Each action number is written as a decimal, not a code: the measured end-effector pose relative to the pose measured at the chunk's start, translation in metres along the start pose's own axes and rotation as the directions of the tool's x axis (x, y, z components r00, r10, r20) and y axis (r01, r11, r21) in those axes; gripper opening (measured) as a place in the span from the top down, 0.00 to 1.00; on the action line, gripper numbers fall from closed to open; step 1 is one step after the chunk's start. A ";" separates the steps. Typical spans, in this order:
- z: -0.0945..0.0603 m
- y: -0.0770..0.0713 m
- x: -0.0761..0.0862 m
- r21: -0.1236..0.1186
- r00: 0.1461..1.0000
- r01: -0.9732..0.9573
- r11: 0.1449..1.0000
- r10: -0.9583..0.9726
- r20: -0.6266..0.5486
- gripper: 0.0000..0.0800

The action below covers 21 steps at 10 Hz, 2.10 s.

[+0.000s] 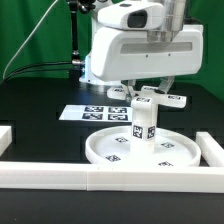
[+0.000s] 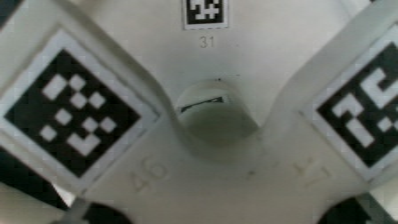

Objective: Assemble round table

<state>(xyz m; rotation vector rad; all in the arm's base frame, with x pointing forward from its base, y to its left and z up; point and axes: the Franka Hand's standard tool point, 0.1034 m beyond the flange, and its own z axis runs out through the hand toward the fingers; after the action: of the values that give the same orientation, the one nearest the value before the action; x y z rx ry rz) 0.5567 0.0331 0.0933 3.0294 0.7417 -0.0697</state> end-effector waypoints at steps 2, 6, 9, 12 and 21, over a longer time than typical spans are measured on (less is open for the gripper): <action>-0.001 -0.004 0.002 0.000 0.988 -0.154 0.988 0.154 -0.005 0.44; -0.002 -0.006 0.004 0.022 0.915 -0.404 0.915 0.404 -0.008 0.44; 0.000 -0.007 0.002 0.076 0.737 -0.674 0.735 0.675 0.014 0.44; 0.000 -0.005 0.002 0.098 0.565 -0.822 0.561 0.825 0.018 0.44; -0.026 -0.011 0.002 0.101 0.520 -0.852 0.514 0.853 0.041 0.19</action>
Offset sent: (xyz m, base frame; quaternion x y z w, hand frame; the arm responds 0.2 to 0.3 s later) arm 0.0000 0.0000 0.0000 0.0000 0.0000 0.1938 0.9810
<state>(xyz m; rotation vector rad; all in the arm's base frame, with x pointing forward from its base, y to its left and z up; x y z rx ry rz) 0.5543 0.0450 0.1194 3.0892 -0.8664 -0.0652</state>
